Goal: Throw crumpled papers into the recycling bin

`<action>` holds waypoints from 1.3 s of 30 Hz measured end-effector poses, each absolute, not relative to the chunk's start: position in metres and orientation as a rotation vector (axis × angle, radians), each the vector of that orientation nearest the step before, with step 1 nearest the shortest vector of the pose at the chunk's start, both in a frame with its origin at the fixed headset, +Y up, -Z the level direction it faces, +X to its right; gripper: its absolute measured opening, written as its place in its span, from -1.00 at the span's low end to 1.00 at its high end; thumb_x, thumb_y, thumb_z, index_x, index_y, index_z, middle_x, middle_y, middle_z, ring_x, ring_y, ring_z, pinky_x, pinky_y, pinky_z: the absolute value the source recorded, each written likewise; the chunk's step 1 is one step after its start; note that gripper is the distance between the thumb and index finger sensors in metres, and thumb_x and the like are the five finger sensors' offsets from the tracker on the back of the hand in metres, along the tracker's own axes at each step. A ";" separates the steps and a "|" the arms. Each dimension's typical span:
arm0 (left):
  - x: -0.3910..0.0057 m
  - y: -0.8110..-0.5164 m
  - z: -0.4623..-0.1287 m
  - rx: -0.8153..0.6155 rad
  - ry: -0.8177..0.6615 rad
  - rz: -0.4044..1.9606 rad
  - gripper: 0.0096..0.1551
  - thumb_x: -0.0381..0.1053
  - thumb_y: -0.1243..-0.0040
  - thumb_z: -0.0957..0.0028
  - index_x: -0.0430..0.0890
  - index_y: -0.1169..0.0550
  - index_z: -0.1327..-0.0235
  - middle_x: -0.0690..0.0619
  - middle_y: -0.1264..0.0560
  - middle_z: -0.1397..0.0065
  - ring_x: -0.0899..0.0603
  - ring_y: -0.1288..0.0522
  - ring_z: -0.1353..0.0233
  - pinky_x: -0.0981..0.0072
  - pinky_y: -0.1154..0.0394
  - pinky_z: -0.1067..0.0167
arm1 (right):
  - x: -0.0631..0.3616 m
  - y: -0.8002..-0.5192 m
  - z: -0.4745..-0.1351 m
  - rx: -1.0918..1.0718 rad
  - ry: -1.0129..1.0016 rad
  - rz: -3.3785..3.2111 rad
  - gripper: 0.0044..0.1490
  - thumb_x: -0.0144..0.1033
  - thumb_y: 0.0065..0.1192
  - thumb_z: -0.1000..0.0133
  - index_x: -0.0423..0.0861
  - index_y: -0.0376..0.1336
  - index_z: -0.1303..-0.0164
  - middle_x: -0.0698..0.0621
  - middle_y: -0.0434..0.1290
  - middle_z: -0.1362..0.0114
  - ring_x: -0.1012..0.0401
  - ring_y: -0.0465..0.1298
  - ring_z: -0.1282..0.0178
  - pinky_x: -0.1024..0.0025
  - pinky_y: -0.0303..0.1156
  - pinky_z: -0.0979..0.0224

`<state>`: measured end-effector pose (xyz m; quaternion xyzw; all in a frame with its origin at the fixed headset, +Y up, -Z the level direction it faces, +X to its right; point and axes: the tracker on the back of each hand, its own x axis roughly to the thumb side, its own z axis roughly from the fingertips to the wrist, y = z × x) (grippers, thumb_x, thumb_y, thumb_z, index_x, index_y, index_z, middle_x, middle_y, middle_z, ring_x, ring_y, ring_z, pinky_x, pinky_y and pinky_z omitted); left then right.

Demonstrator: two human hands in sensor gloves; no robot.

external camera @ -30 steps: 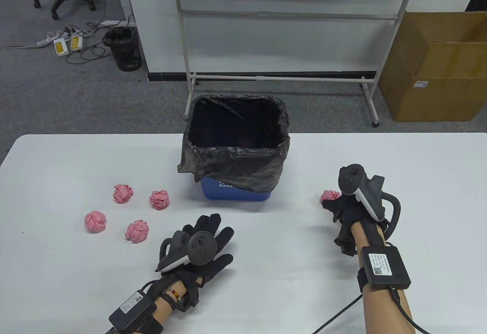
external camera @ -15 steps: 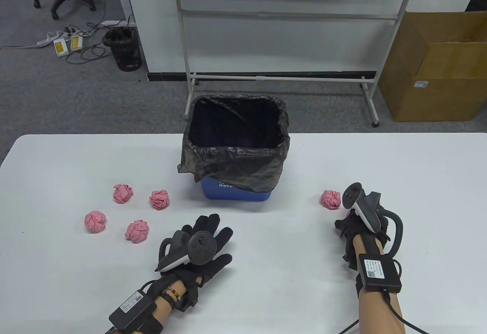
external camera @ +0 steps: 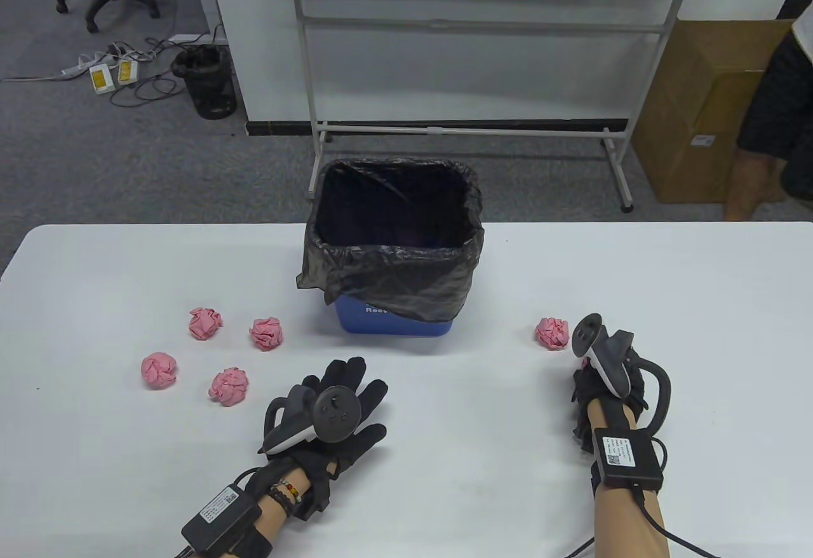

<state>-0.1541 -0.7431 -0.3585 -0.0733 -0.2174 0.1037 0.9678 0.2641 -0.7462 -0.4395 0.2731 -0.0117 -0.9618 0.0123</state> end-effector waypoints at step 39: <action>-0.155 -0.744 -0.359 -0.159 -0.433 0.215 -0.11 0.35 0.03 -0.02 0.09 -0.15 -0.64 -0.15 0.21 -0.76 -0.39 0.20 -0.70 -0.54 0.14 -0.42 | 0.135 -0.638 -0.422 0.100 -0.438 -3.466 -0.19 -0.04 0.63 0.26 0.03 0.45 -0.25 -0.04 0.63 -0.32 0.07 0.78 -0.15 0.47 0.77 -0.08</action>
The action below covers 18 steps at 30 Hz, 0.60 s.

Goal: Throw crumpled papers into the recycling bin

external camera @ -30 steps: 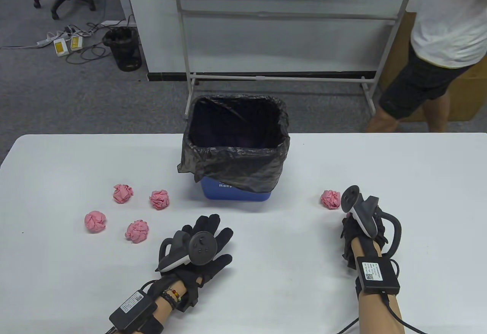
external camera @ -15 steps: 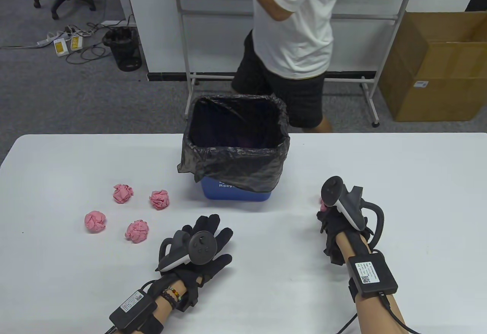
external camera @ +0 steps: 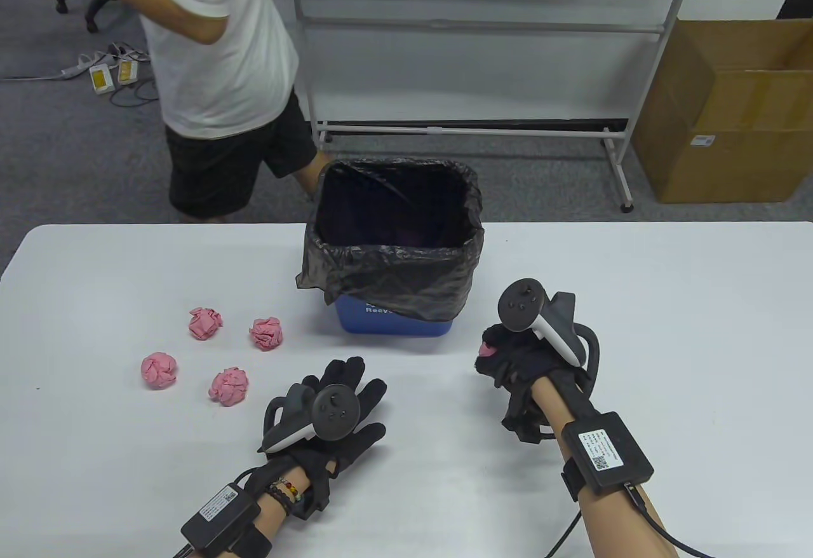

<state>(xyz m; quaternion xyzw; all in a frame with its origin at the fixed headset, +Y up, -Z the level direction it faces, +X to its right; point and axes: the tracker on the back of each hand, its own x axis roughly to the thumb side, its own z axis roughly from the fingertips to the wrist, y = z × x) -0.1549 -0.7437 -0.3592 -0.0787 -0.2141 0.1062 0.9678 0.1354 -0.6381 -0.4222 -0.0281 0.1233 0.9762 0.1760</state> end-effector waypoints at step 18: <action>-0.151 -0.746 -0.359 -0.168 -0.453 0.225 -0.11 0.35 0.03 -0.02 0.09 -0.15 -0.64 -0.15 0.21 -0.76 -0.38 0.20 -0.70 -0.54 0.14 -0.43 | 0.074 -0.559 -0.458 0.251 0.508 2.205 -0.20 -0.05 0.65 0.26 0.01 0.46 -0.24 -0.05 0.64 -0.31 0.06 0.79 -0.14 0.47 0.78 -0.07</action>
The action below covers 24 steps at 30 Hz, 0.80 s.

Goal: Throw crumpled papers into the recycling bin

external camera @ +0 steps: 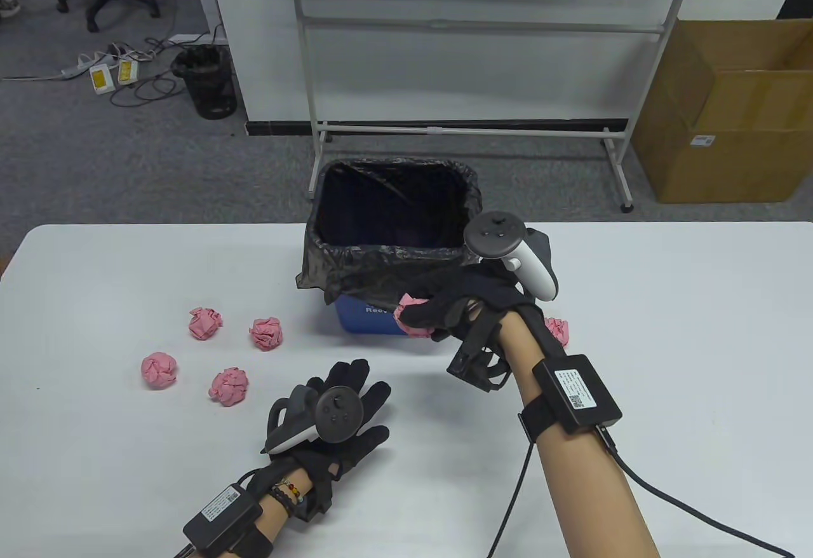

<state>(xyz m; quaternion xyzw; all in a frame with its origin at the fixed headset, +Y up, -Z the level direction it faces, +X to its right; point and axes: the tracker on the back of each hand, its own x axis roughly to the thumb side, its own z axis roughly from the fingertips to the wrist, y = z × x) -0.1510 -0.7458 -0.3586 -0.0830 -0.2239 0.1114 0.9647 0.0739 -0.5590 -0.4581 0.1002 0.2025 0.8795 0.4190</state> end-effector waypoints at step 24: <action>-0.151 -0.744 -0.358 -0.157 -0.447 0.231 -0.12 0.35 0.03 -0.02 0.09 -0.15 -0.63 -0.15 0.21 -0.76 -0.38 0.20 -0.70 -0.54 0.15 -0.43 | 0.080 -0.516 -0.473 0.126 -0.168 2.455 0.16 0.16 0.56 0.28 0.21 0.10 -0.56 0.09 0.17 -0.74 -0.07 0.15 -0.78 -0.11 0.14 -0.65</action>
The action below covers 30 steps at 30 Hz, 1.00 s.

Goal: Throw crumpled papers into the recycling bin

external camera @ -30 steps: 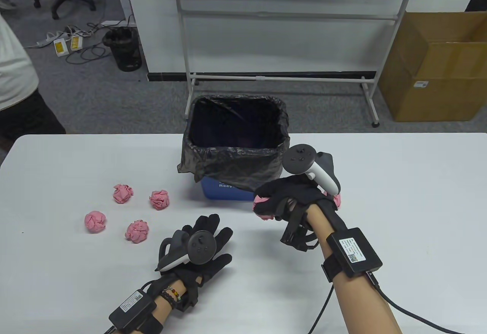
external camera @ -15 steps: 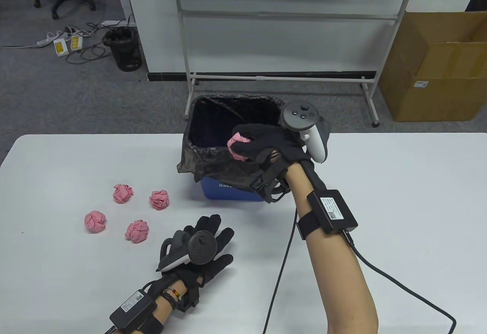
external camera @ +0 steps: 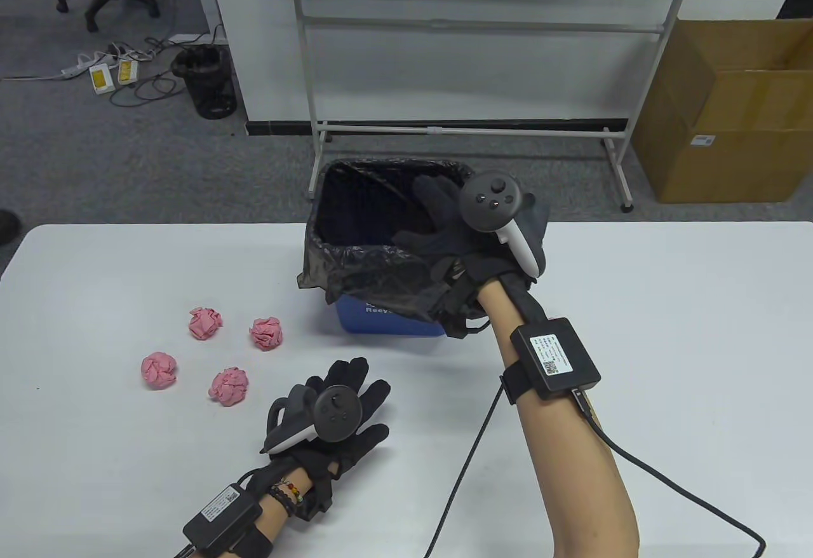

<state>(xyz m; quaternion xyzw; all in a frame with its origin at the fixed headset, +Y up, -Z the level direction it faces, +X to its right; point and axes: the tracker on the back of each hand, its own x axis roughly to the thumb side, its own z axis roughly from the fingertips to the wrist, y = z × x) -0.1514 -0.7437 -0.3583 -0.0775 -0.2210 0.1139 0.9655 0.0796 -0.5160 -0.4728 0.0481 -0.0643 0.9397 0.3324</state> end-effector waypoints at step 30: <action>-0.152 -0.744 -0.358 -0.143 -0.447 0.222 -0.11 0.35 0.03 -0.01 0.10 -0.15 -0.63 -0.15 0.20 -0.76 -0.39 0.20 -0.70 -0.54 0.15 -0.43 | 0.225 -0.654 -0.478 -0.583 -0.105 2.763 0.14 0.16 0.54 0.26 0.22 0.10 -0.56 0.09 0.21 -0.72 -0.06 0.22 -0.75 -0.08 0.22 -0.62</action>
